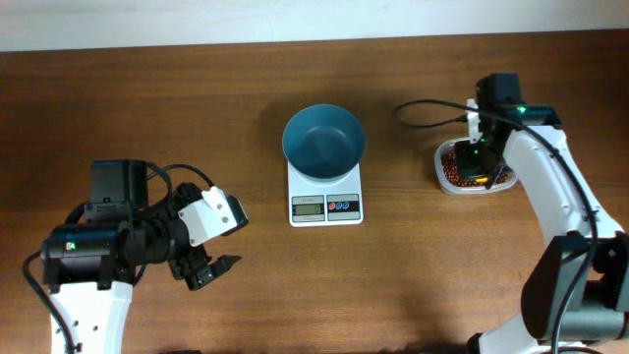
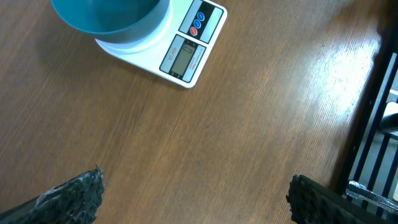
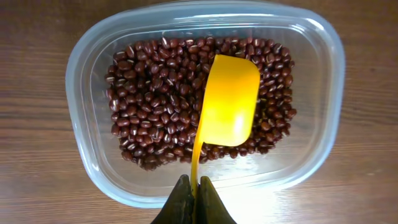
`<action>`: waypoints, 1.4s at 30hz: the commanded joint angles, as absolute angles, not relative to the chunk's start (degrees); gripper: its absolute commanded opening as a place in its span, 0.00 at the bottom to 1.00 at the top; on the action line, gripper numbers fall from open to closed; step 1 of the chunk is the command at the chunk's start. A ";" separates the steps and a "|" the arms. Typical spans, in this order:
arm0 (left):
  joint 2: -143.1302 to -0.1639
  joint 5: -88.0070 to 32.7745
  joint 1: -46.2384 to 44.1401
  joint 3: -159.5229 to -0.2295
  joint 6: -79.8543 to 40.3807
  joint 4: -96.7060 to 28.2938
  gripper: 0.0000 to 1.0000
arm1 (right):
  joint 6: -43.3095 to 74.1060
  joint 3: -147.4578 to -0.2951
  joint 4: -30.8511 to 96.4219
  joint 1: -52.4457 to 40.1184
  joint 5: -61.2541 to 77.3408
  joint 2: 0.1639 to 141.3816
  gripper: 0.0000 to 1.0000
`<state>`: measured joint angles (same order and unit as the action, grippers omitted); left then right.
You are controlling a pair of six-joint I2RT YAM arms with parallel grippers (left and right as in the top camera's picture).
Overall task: Scoop item into bowl and weigh 50g on scale
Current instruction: 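Drag the scoop through the beans and lift it filled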
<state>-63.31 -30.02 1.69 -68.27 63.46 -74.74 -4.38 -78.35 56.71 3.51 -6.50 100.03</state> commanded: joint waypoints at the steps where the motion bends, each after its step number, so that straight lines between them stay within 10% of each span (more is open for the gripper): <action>1: -62.76 -30.20 2.04 -69.43 64.38 -74.89 0.99 | -2.24 -78.30 56.73 5.43 2.66 100.99 0.04; 42: -62.76 -30.20 2.04 -69.43 64.38 -74.89 0.99 | -0.16 -78.32 59.16 19.22 25.17 100.99 0.04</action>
<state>-63.31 -30.00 1.69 -68.27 63.46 -74.74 -0.21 -78.41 59.11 17.69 21.71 100.38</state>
